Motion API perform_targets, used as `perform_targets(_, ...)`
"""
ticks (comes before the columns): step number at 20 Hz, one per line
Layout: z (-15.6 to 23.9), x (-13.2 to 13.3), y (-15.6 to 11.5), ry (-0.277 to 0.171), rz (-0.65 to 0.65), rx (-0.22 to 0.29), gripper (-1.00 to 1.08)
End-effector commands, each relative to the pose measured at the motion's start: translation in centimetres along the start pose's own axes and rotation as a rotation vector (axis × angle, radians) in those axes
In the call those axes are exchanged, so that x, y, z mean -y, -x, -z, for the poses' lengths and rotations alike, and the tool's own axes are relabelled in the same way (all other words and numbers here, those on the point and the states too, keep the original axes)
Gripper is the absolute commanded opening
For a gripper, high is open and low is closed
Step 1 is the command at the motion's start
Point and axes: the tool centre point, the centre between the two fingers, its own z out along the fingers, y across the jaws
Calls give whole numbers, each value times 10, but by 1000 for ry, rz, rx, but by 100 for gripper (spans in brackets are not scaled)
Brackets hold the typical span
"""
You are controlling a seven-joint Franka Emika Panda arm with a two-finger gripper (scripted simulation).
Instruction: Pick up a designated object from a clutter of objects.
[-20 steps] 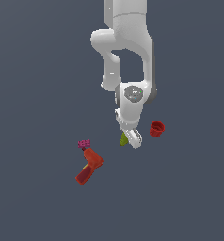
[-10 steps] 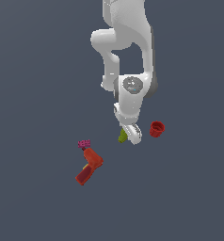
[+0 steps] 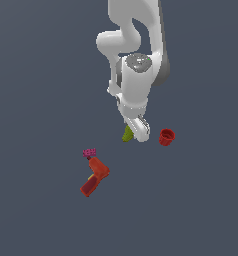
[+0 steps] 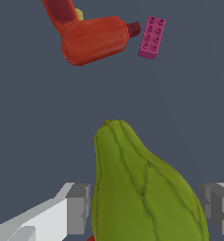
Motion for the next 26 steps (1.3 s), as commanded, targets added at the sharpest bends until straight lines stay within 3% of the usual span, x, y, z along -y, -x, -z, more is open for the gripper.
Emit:
perform_targets(1,27,-2,-5,-1,-1,-2,-100)
perform_targets(15,161,-13,-30,-1,-1,-4,-100)
perform_targets(26,216,-14,-39,-2,3,-1,-100)
